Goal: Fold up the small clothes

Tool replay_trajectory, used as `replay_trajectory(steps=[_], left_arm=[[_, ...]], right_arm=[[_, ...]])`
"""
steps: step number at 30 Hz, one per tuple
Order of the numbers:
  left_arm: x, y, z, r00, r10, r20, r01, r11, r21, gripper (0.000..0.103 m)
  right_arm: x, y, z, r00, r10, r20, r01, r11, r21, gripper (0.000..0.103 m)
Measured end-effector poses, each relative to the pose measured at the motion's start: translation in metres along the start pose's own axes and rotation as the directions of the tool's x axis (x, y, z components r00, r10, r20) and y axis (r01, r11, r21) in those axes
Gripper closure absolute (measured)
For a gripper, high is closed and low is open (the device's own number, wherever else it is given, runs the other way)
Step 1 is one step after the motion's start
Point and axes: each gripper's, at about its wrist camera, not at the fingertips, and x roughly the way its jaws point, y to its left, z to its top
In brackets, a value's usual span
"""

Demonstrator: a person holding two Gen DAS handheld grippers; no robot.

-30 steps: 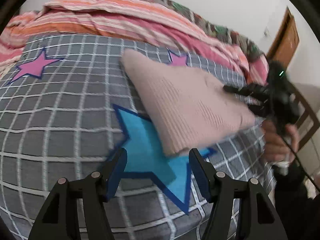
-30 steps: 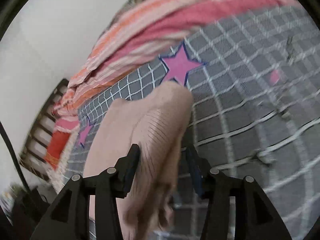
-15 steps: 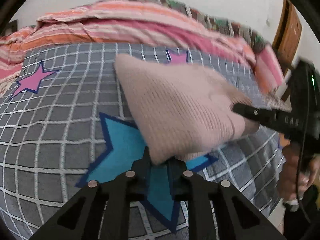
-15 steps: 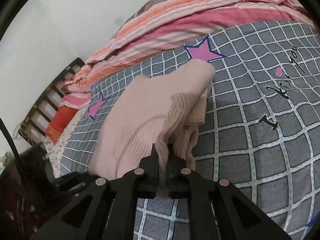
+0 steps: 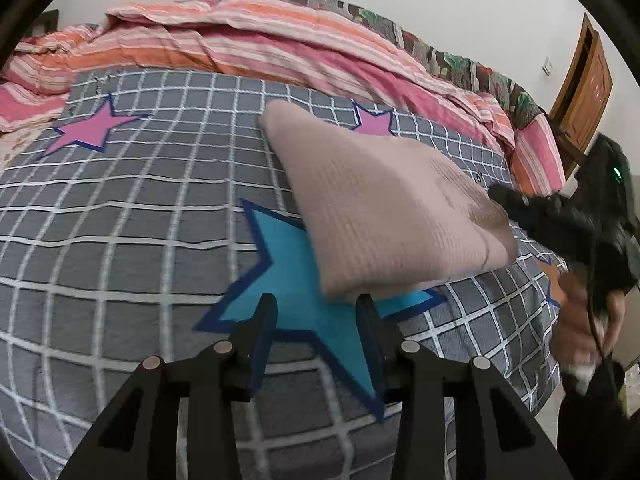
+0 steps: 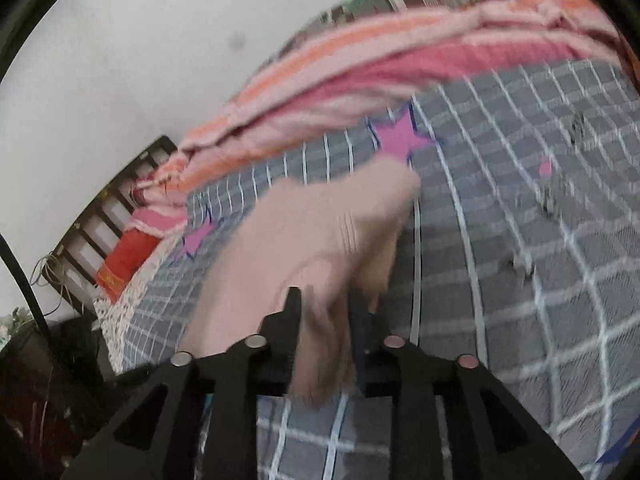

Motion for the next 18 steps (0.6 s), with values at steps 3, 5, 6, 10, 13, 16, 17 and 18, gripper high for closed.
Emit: replay_trajectory(steps=[3, 5, 6, 10, 13, 16, 17, 18], left_arm=[[-0.01, 0.009, 0.003, 1.0, -0.005, 0.022, 0.006, 0.999, -0.034, 0.059], [-0.013, 0.013, 0.008, 0.999, -0.001, 0.037, 0.003, 0.999, -0.043, 0.051], [-0.015, 0.013, 0.01, 0.999, 0.001, 0.047, 0.001, 0.999, -0.043, 0.05], [-0.016, 0.013, 0.024, 0.997, 0.009, 0.082, -0.006, 0.999, -0.04, 0.05], [-0.007, 0.01, 0.043, 0.995, 0.003, 0.095, 0.001, 0.999, -0.043, 0.05], [0.012, 0.001, 0.068, 0.996, 0.038, 0.078, -0.035, 0.999, -0.039, 0.05], [0.019, -0.001, 0.077, 0.996, 0.043, 0.075, -0.041, 0.999, -0.034, 0.05], [0.025, -0.002, 0.084, 0.996, 0.049, 0.075, -0.047, 0.998, -0.034, 0.05]], right_arm=[[0.015, 0.0, 0.019, 0.999, -0.045, 0.005, 0.045, 0.999, 0.004, 0.075], [0.034, -0.006, 0.028, 0.995, -0.095, -0.035, 0.096, 0.995, 0.033, 0.075], [0.046, -0.008, 0.031, 0.991, -0.109, -0.073, 0.112, 0.993, 0.041, 0.084], [0.023, 0.007, 0.031, 0.996, -0.06, 0.063, 0.065, 0.994, -0.083, 0.094], [0.032, -0.007, 0.027, 0.991, -0.135, 0.025, 0.136, 0.989, -0.061, 0.095], [0.059, -0.02, 0.02, 0.974, -0.21, -0.081, 0.206, 0.977, -0.057, 0.093], [0.056, -0.017, 0.021, 0.974, -0.217, -0.072, 0.211, 0.974, -0.08, 0.092], [0.049, -0.013, 0.025, 0.975, -0.217, -0.052, 0.212, 0.972, -0.098, 0.085]])
